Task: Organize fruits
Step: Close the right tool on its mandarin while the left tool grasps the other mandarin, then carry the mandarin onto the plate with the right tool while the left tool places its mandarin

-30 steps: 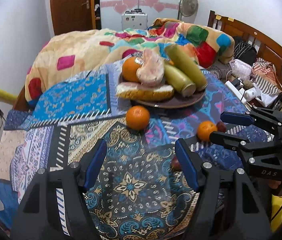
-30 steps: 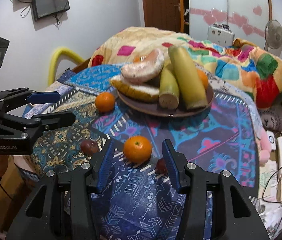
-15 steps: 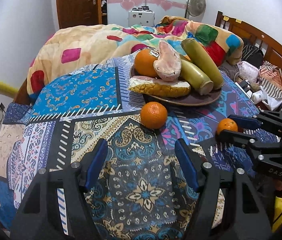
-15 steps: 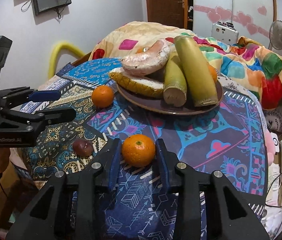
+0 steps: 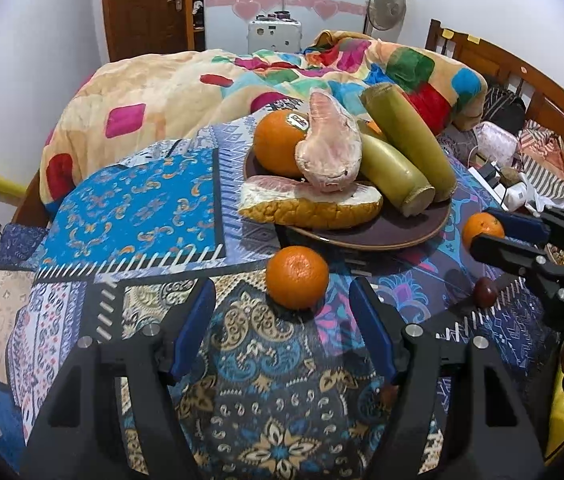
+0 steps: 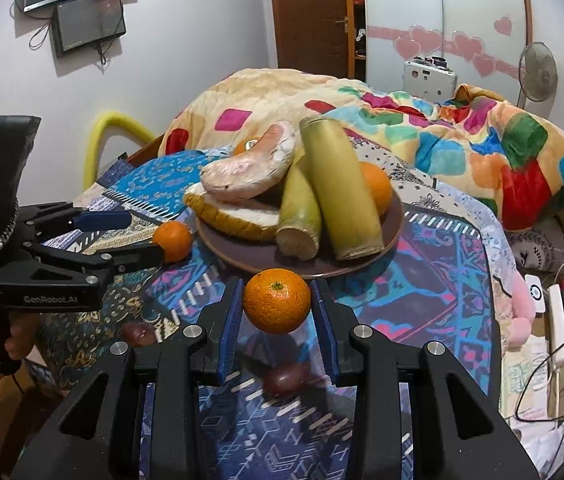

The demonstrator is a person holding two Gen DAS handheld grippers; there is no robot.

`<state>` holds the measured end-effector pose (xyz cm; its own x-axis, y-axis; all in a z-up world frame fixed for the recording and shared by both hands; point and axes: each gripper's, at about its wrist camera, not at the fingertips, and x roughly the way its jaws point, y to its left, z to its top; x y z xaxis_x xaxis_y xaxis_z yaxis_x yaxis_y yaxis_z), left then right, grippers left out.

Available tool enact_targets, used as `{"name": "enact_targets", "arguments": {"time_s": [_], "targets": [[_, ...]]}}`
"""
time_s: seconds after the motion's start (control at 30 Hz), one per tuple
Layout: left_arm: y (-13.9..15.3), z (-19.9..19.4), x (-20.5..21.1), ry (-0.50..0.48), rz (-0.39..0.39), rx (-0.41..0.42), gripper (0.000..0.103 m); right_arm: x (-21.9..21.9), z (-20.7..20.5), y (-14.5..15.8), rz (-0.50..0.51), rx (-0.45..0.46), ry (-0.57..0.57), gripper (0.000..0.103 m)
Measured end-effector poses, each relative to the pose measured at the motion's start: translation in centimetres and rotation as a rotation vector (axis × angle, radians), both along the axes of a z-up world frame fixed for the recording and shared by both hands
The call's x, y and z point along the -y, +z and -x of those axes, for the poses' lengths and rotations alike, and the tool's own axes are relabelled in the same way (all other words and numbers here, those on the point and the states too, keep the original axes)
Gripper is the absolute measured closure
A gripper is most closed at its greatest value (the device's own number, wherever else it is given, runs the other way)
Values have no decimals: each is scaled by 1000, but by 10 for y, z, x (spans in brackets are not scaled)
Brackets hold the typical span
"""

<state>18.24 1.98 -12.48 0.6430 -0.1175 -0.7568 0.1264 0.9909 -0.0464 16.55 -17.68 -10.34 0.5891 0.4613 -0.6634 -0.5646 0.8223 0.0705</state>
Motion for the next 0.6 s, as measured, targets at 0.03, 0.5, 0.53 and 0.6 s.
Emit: {"name": "enact_targets", "arguments": {"time_s": [0.03, 0.5, 0.53, 0.6], "targets": [[-2, -3, 2, -6, -3, -6, 39, 1, -2, 0, 1, 2, -2, 71], [-11, -14, 6, -38, 4, -52, 66, -11, -17, 0, 7, 9, 24, 71], [-9, -13, 5, -39, 7, -45, 66, -12, -18, 0, 8, 11, 27, 71], [-5, -10, 3, -37, 14, -29, 66, -16, -20, 2, 10, 15, 34, 71]]}}
